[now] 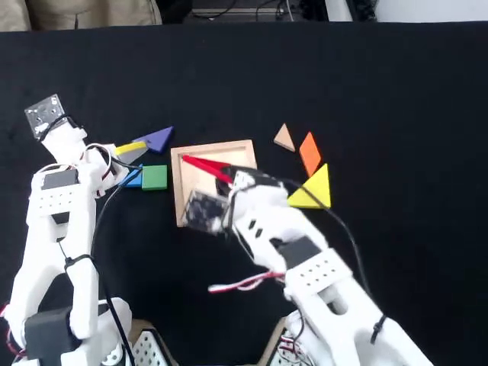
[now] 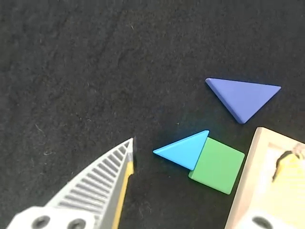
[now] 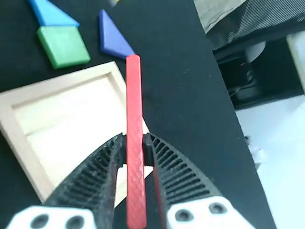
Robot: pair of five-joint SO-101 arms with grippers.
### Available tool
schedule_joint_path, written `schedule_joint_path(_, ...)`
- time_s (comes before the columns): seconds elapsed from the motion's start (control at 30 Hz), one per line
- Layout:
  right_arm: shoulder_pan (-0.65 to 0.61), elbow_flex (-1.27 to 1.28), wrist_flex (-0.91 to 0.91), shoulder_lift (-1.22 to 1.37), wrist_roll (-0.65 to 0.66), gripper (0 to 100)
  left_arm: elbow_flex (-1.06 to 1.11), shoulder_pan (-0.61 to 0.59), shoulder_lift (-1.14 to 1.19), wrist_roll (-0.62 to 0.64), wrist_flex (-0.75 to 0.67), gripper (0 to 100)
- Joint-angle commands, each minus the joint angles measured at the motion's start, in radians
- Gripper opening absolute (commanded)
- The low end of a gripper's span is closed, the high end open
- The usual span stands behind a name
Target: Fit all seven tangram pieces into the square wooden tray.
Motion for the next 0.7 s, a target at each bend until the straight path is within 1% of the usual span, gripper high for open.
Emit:
schedule_joint_path(0.0, -0.002, 0.101, -0.173, -0.035, 0.057, 1.1, -0.039, -0.005, -0.003, 0.012, -0.017, 44)
schedule_joint_path(0.23, -0.068, 0.154, -0.172, -0.033, 0.138, 1.1, -0.038, 0.015, -0.003, 0.011, -0.018, 44)
schedule_joint_path(0.57, -0.064, 0.186, -0.17, -0.033, 0.137, 1.1, -0.038, 0.015, -0.003, 0.011, -0.018, 44)
schedule_joint_path(0.67, -0.064, 0.174, -0.104, -0.033, 0.132, 1.7, -0.036, 0.015, -0.003, 0.011, -0.017, 44)
